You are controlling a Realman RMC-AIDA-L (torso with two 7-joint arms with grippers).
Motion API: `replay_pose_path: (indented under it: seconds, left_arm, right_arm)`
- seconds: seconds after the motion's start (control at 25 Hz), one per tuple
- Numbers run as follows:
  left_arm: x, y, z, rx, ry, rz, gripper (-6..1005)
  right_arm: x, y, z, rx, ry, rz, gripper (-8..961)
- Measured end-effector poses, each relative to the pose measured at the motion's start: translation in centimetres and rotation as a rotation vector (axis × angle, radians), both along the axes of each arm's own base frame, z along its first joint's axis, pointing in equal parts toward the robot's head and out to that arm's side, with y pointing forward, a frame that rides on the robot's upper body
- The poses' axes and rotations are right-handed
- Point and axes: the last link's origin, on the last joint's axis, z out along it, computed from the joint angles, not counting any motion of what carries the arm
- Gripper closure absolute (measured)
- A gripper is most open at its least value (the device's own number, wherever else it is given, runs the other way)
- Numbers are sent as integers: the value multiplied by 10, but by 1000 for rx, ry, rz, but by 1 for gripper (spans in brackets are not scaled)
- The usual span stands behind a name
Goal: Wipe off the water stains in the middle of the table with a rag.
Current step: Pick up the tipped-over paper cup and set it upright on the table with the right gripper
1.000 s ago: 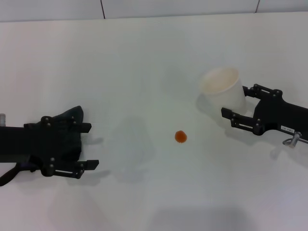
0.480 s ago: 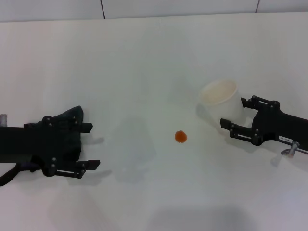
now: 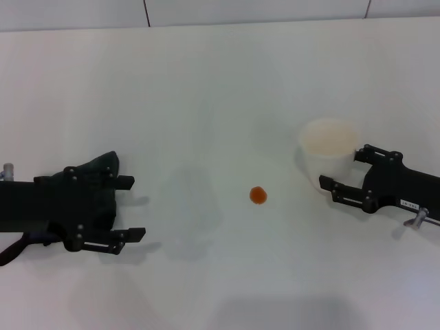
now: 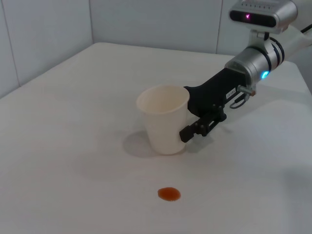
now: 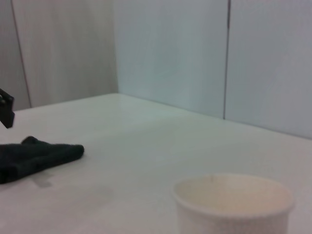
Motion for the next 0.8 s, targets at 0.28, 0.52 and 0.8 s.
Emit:
replay_pose_path:
  seconds: [0.28, 0.52, 0.8]
  left_arm:
    - [0, 1, 0, -3, 0, 0, 136]
    - [-1, 0, 1, -1, 2, 2, 136]
    - [-1, 2, 3, 3, 4, 1, 136]
  right_arm:
    - [1, 1, 1, 8, 5, -10, 220]
    - [0, 2, 4, 27, 34, -17, 199]
    - [1, 2, 5, 29, 33, -30, 117]
